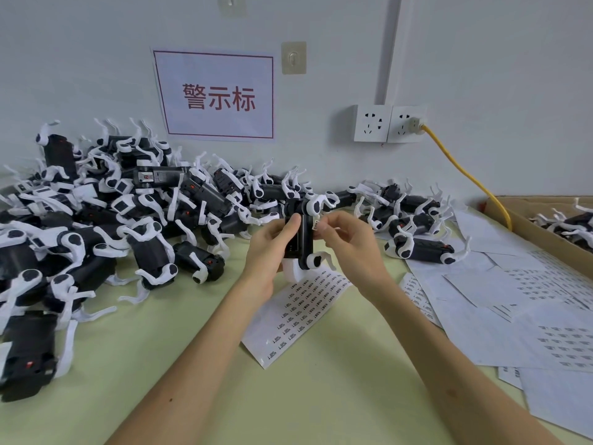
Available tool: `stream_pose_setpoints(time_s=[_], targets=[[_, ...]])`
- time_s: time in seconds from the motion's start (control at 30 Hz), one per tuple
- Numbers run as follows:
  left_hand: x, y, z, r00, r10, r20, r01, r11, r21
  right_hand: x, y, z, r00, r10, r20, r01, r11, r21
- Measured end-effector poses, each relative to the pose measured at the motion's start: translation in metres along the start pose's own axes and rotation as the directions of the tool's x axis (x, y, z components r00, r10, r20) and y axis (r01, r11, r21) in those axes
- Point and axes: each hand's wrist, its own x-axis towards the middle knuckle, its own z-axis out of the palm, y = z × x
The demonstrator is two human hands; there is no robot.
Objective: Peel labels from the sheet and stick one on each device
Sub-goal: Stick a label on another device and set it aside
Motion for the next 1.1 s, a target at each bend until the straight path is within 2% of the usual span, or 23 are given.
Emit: stream_pose_setpoints(time_s=[0.33,1.1], targets=[[-0.0014,0.0013,0.0000,1.000,0.024,-0.003,-0.024,0.999,0.021,-0.0002,-0.0012,-0.0014,0.999,0.009,0.033,-0.008,0.999,-0.048],[0.0010,-0.0038,0.0002,0.990,0.134,0.043,-0.136,0.990,0.049,0.0010,-0.0013,-0.0029,0.999,0.039,0.003,-0.039,0.995,-0.087]])
